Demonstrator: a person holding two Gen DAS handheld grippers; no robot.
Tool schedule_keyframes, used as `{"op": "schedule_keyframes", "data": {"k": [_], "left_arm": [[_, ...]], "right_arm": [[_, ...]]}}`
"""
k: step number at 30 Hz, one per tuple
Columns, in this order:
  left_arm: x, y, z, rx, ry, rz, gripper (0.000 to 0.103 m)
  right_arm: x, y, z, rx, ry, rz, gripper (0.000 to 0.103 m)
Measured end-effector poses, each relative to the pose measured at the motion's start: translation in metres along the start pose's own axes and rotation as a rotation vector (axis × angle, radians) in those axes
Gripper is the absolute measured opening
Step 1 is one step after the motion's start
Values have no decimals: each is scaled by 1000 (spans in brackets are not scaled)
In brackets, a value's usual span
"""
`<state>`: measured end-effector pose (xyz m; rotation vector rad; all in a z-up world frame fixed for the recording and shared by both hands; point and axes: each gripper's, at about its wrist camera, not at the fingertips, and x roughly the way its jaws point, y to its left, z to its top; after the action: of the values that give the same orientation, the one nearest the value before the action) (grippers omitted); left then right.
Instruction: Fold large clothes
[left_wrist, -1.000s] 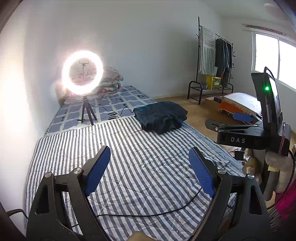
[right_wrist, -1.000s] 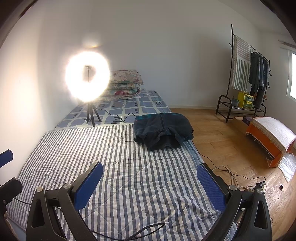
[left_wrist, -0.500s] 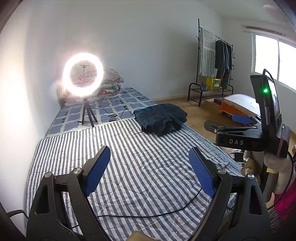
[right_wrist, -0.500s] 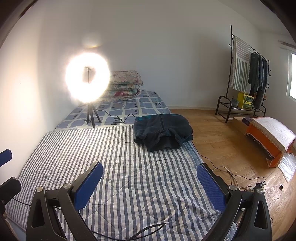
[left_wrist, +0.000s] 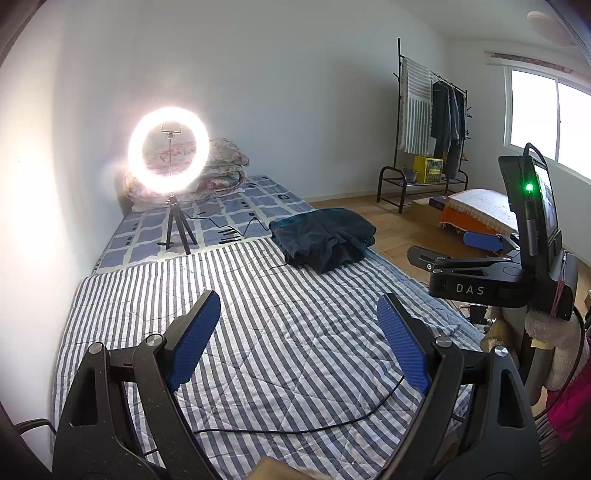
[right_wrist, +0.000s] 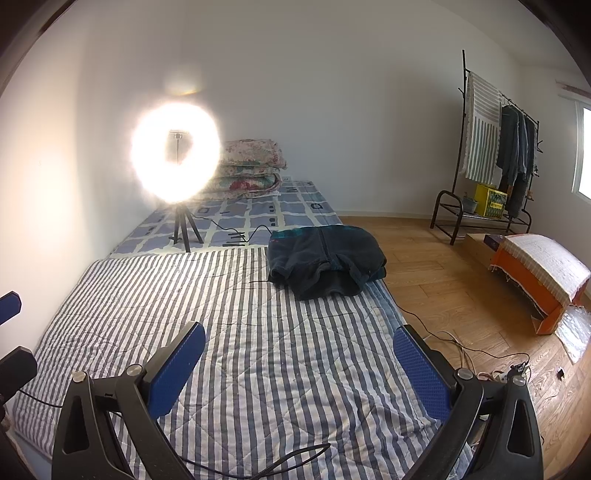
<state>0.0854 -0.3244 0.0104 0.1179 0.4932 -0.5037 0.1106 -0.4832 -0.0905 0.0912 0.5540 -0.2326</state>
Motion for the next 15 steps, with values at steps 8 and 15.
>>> {"op": "schedule_keyframes", "data": {"k": [8,15], "left_arm": [[0,-7,6,30,18,64,89],[-1,-7,6,31,15,59,89]], "right_arm": [[0,0,-1,1,-2,-3,103],[0,1,-1,2,0,-3,103]]}}
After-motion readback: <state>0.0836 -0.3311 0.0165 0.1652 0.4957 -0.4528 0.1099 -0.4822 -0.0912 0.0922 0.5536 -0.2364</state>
